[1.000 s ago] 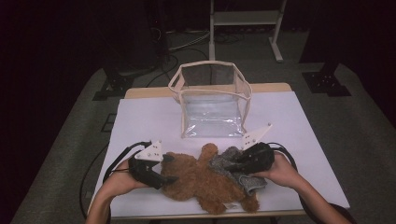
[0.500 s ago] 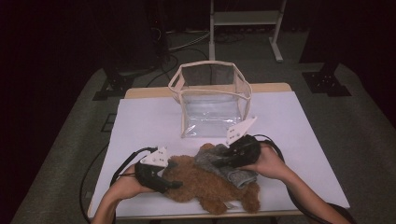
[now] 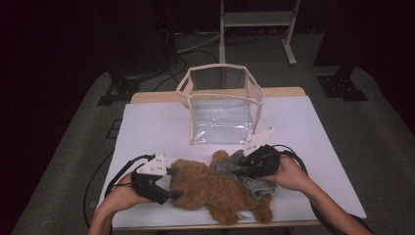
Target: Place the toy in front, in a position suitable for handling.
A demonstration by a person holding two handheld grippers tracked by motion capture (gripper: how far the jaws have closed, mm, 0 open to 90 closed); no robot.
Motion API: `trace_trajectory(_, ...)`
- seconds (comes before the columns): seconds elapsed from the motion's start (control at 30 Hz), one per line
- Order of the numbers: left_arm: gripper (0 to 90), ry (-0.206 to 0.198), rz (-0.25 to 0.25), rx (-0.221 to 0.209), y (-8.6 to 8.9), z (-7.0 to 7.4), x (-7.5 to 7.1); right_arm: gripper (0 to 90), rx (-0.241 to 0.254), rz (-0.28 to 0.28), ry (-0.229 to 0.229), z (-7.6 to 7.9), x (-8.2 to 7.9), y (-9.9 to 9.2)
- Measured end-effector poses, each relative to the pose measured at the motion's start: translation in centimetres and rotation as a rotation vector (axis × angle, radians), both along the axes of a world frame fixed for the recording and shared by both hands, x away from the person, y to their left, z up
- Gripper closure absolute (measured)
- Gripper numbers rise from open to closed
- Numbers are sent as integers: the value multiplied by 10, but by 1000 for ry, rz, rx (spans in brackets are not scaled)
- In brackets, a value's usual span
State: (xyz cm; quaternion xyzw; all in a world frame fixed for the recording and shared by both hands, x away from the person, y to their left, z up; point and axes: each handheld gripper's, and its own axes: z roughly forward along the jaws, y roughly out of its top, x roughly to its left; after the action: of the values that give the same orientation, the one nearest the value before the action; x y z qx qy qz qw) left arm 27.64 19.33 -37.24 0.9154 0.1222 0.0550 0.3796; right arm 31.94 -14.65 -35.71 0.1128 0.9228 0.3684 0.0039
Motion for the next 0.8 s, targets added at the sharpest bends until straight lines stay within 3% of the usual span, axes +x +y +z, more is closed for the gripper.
trace_trajectory(0.17,345,35,-5,-1,1,-12,1,793,21,-9,-5,2,-2,-9)
trace_trajectory(0.23,352,37,6,6,-1,-12,3,792,32,-6,-45,12,-7,-12)
trace_trajectory(0.3,354,38,11,7,-1,-12,5,792,65,0,-56,21,-13,-22)
trace_trajectory(0.37,354,38,12,5,0,-12,5,791,67,-18,-70,24,-20,-35)
trace_trajectory(0.5,352,38,12,-8,1,-14,5,790,69,-56,-37,3,-33,-60)
trace_trajectory(0.6,334,32,14,4,1,-13,4,790,106,-111,7,-15,-39,-77)
trace_trajectory(0.7,300,30,6,15,3,-13,4,790,132,-132,38,-31,-42,-84)
trace_trajectory(0.8,290,48,8,1,7,-16,5,790,151,-142,63,-45,-43,-83)
